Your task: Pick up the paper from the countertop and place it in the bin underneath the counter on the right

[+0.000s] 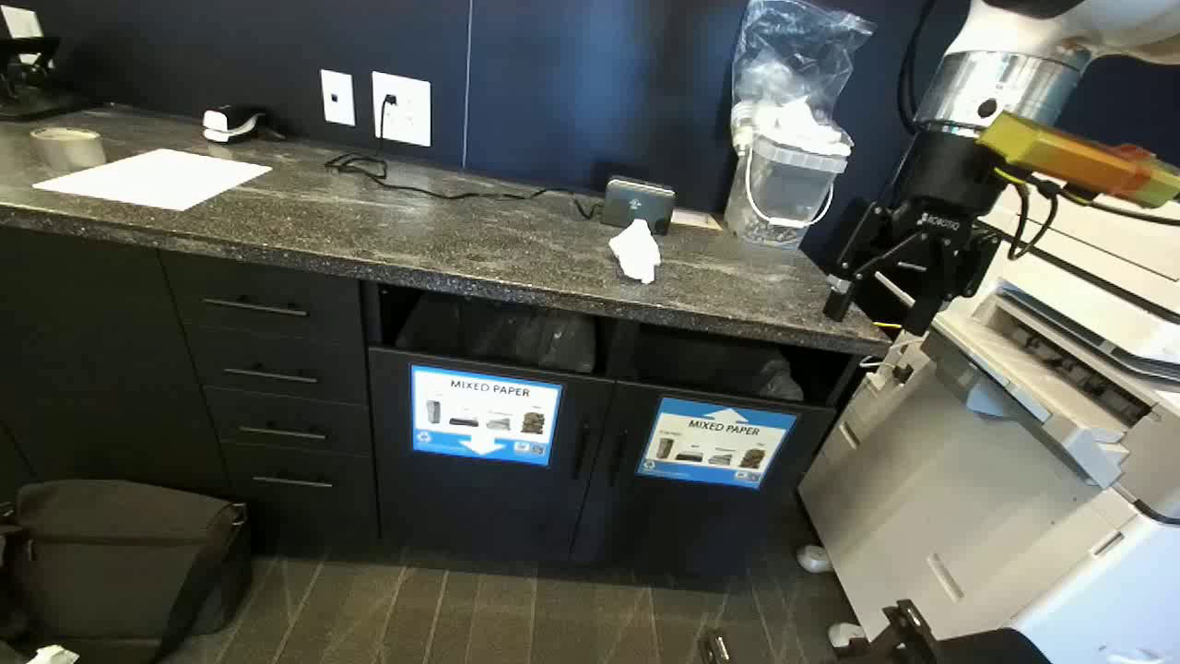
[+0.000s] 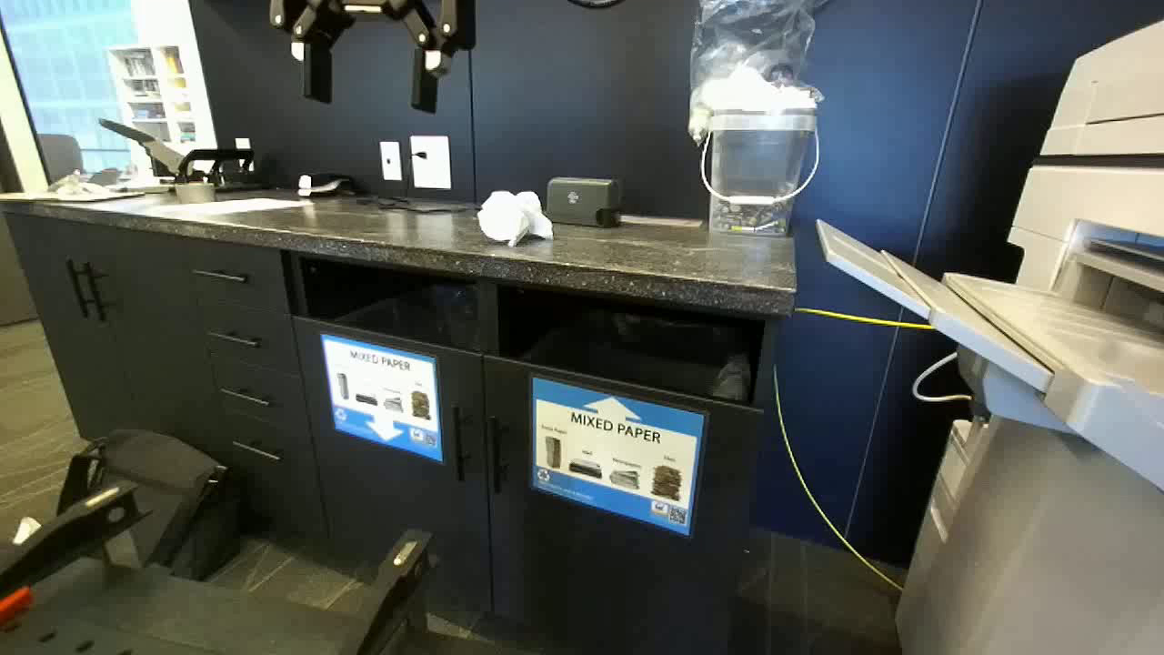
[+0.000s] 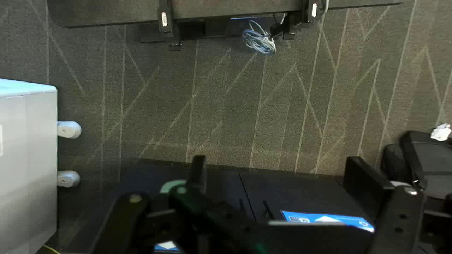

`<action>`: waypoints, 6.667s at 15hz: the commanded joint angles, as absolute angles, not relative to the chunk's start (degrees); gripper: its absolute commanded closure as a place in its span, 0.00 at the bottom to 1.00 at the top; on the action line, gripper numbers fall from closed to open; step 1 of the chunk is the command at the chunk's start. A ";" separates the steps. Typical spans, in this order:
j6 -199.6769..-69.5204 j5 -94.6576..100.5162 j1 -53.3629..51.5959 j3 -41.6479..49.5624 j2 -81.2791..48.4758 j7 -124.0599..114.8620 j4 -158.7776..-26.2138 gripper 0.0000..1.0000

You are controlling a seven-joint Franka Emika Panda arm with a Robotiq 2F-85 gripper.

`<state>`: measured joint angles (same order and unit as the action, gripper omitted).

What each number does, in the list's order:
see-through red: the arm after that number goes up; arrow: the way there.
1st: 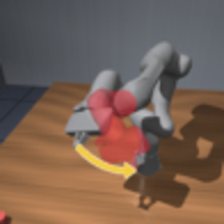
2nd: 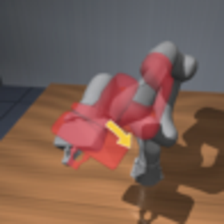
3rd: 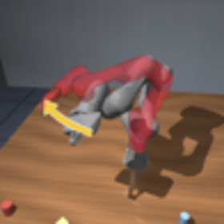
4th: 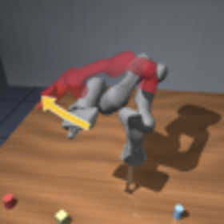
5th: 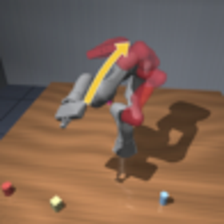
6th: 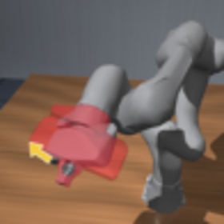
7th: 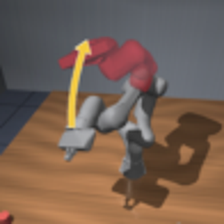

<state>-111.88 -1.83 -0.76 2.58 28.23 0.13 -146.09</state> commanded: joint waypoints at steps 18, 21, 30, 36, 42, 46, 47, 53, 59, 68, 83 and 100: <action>-118.42 0.82 -2.73 -0.90 3.50 5.75 -117.29 0.00; -117.21 0.55 -4.34 -2.92 -5.91 9.37 -107.82 0.00; -125.18 1.69 -7.08 -2.20 -30.94 -7.51 -81.47 0.00; -123.32 2.36 -8.69 0.63 -45.85 -15.35 -64.89 0.00; -120.94 3.36 -10.05 4.77 -55.19 -22.94 -53.07 0.00; -117.88 3.50 -10.25 6.04 -58.93 -25.31 -47.69 0.00; -117.00 3.40 -10.21 6.06 -59.72 -25.53 -46.46 0.00; -113.25 3.48 -10.11 6.16 -63.24 -26.17 -40.97 0.42; -111.05 3.06 -10.04 6.78 -64.99 -26.17 -38.01 0.84; -102.63 1.42 -8.90 4.83 -62.43 -19.16 -38.93 0.90; -93.68 2.57 -9.70 1.61 -38.52 2.85 -72.71 0.89; -130.14 5.35 -9.16 -3.36 -17.66 -1.36 -122.52 0.90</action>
